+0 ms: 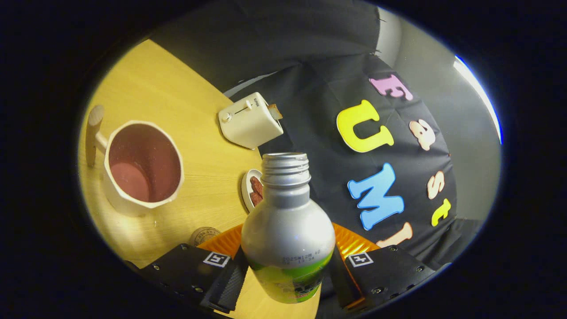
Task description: Take the bottle from table, then pour the juice into the cup, finally place the bottle on the coaster
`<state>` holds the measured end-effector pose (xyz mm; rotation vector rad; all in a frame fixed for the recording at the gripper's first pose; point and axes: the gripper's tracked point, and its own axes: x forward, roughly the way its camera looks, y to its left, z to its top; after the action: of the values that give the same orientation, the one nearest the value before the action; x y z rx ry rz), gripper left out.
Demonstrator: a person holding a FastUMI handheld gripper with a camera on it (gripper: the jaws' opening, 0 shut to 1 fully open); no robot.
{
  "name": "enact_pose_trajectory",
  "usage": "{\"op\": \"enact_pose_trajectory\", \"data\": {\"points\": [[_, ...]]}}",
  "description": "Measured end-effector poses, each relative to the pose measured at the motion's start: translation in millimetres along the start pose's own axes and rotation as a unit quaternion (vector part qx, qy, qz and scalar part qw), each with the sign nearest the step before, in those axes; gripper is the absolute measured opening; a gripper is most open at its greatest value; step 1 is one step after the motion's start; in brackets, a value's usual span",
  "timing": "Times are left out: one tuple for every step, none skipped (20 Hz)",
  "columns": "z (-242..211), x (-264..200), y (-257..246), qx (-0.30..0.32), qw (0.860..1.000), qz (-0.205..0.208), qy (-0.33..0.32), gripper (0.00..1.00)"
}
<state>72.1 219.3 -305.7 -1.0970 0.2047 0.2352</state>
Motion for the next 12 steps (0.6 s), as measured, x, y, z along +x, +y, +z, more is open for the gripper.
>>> {"op": "enact_pose_trajectory", "data": {"points": [[-2.1,-1.2,-1.0,0.022,1.000,0.003,0.000,0.81],[-3.9,-0.9,-1.9,0.045,0.999,0.003,0.002,0.81],[-5.0,-1.3,-3.7,0.069,0.998,0.006,0.002,0.81],[-8.8,1.5,-1.7,0.092,0.996,0.009,0.001,0.81],[-11.7,3.0,-1.6,0.113,0.994,0.013,0.002,0.81],[-15.1,0.7,-2.2,0.136,0.991,0.015,0.003,0.81],[-16.9,-0.3,-3.5,0.162,0.987,0.018,0.002,0.81],[-17.6,-0.6,-3.6,0.190,0.981,0.024,-0.001,0.81],[-17.8,0.5,-2.2,0.225,0.974,0.031,-0.003,0.81],[-16.2,0.6,0.5,0.265,0.963,0.047,-0.009,0.81],[-13.5,-0.2,2.6,0.306,0.950,0.063,-0.019,0.81],[-8.6,-0.1,3.2,0.342,0.936,0.077,-0.033,0.81]]}}
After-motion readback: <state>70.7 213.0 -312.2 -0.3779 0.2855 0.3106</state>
